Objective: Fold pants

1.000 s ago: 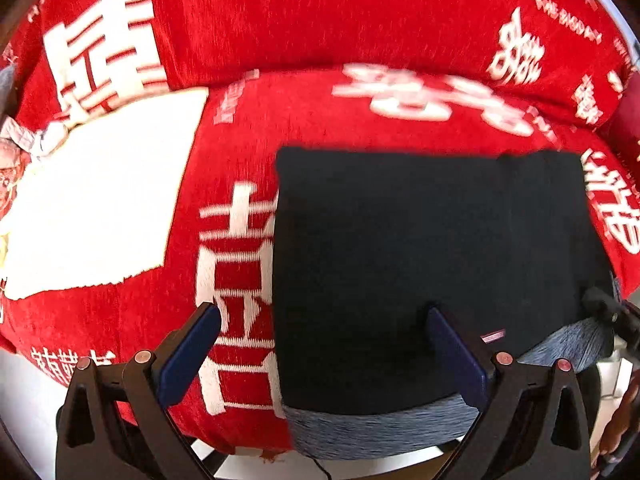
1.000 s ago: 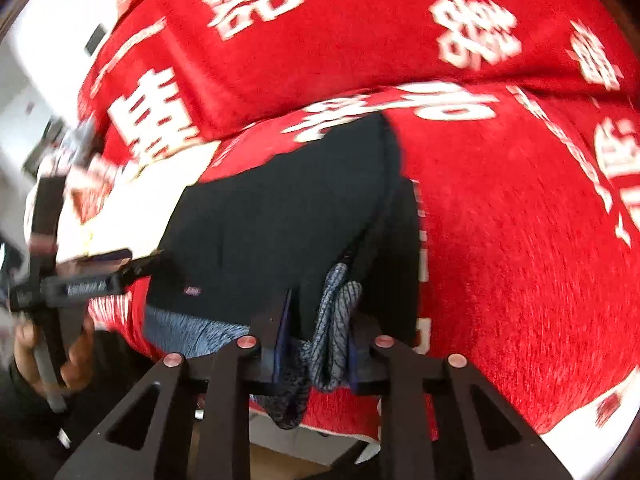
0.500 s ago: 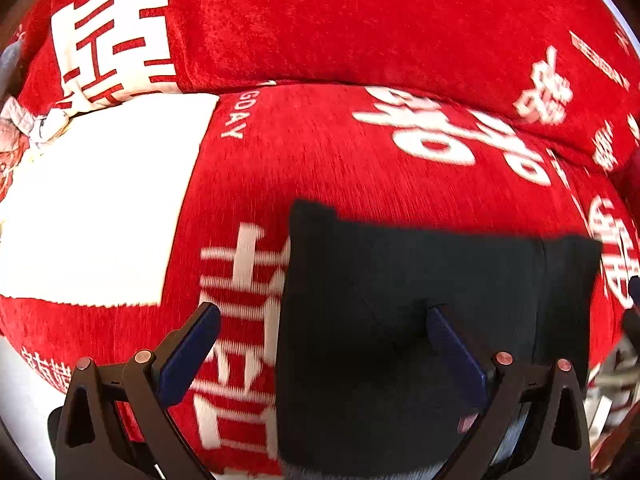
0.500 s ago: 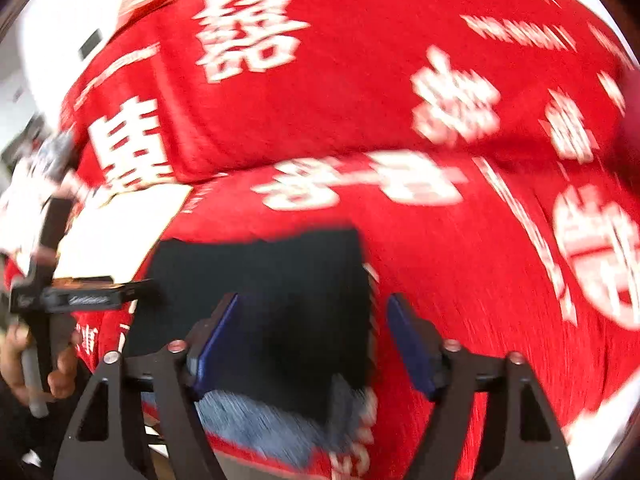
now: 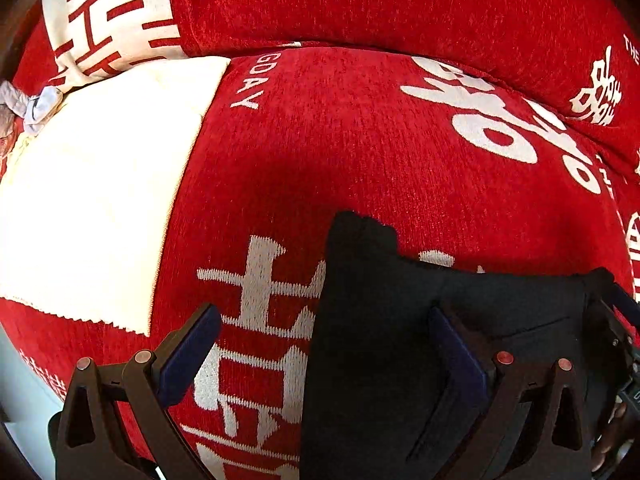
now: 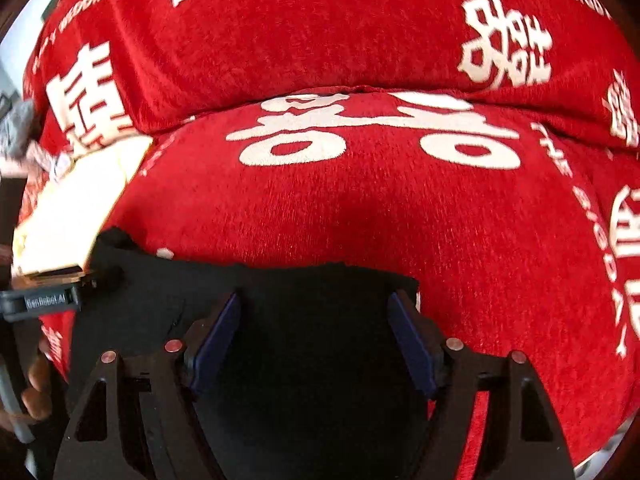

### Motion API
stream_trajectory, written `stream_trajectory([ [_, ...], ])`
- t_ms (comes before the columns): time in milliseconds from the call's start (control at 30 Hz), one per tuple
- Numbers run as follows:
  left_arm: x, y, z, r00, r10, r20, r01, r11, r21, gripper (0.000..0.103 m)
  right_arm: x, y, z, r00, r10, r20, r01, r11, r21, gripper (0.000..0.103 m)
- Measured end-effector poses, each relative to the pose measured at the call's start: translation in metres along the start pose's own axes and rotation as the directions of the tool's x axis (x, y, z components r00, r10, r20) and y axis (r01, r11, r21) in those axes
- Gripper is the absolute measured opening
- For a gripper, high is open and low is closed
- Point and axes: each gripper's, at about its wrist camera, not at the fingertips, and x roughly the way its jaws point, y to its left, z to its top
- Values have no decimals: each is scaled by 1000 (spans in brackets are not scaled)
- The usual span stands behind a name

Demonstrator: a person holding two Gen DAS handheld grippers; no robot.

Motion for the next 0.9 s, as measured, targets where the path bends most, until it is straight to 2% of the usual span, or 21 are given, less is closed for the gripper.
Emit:
stream_trajectory([
  [100,-27,13,-9,999,-17,36,17,1000,-13,103,-27,4,-9,997,-59,42,59,998,1,80],
  [167,-45,20,-26,997,-37,68,38,999,-10,103,-53,15,-27,992,-78,96,81,996,-29,80],
  [267,-61,24,-60,992,-95,81,94,995,21,103,-77,33,-60,986,-97,134,106,992,-68,80],
  [333,-61,22,-77,991,-101,87,98,995,33,103,-83,42,-81,988,-78,137,91,992,-93,81],
  [400,-44,18,-88,995,-68,69,63,995,73,103,-78,49,-101,989,-96,112,110,987,-120,82],
  [467,-35,22,-95,996,-79,51,76,995,58,103,-62,49,-115,989,-131,67,138,982,-131,83],
  [500,-36,27,-97,994,-98,46,97,995,29,103,-61,48,-120,985,-157,75,166,978,-129,88],
  [600,-50,32,-102,993,-107,59,106,994,14,103,-71,43,-123,987,-147,64,152,984,-92,88],
  [700,-64,26,-112,988,-104,117,98,993,59,103,-91,42,-122,980,-146,133,155,986,-61,88],
  [767,-64,21,-117,987,-100,125,90,992,83,103,-98,45,-121,976,-137,171,148,988,-52,88],
  [900,-52,13,-125,991,-90,100,80,992,102,103,-82,51,-124,987,-118,108,125,990,-60,88],
])
